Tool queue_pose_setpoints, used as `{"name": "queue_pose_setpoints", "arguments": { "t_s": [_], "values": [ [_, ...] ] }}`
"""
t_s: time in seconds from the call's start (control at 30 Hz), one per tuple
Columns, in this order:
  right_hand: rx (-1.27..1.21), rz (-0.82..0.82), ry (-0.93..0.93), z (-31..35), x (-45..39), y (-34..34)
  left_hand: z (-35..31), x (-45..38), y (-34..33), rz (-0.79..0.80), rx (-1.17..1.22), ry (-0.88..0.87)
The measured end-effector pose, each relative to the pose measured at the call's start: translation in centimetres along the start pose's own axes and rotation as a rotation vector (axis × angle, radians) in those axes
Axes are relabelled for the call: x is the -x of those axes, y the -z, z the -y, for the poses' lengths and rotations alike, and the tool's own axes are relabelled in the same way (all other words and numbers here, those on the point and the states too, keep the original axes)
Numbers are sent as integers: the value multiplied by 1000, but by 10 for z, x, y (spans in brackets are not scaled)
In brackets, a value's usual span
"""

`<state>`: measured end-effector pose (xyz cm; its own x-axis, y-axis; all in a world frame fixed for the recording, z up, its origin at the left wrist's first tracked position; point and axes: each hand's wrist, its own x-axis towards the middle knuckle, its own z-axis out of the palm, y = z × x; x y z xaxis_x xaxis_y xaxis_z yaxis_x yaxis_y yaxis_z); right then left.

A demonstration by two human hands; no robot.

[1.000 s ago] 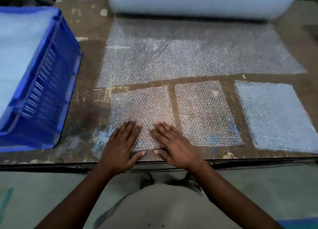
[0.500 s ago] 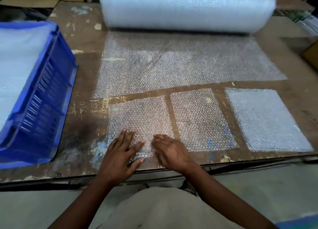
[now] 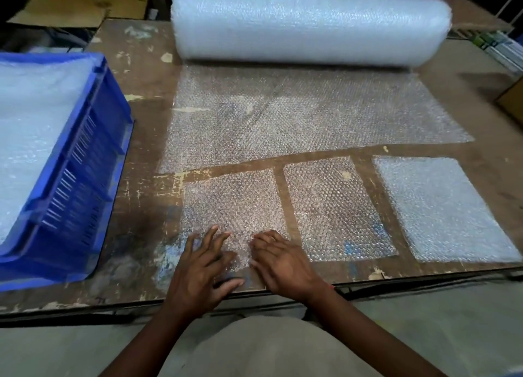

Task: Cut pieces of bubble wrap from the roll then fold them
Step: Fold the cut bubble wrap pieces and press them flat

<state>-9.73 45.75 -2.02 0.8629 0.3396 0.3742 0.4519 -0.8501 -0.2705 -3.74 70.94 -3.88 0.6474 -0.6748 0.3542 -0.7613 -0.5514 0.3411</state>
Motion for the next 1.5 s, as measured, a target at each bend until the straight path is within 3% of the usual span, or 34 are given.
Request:
{"name": "queue_pose_setpoints", "arguments": {
  "t_s": [0.17,0.33,0.5,0.63,0.8,0.93,1.17,1.33,1.5],
  "values": [
    [-64,-85,46,-3,-3,21,12,12,0,-6,-37,52],
    [17,71,-14,-18,16,18,22,20,8,86,45,118],
    [-102,-66,4,-35,34,7,23,33,26,33,160,166],
    [-283,-148,-189,-34,34,8,27,46,37,-54,271,275],
    [-528,-199,-637,-27,15,25,8,25,59,-273,285,474],
    [-671,-179,-708,-36,-18,37,15,2,59,-291,401,794],
    [-457,-145,-660,-66,-69,25,43,-35,50,-305,364,917],
    [-314,-111,-641,-79,-95,19,50,-63,40,-387,486,831],
    [-257,-20,-687,-87,-104,15,65,-72,32,-305,329,784]
  ]
}}
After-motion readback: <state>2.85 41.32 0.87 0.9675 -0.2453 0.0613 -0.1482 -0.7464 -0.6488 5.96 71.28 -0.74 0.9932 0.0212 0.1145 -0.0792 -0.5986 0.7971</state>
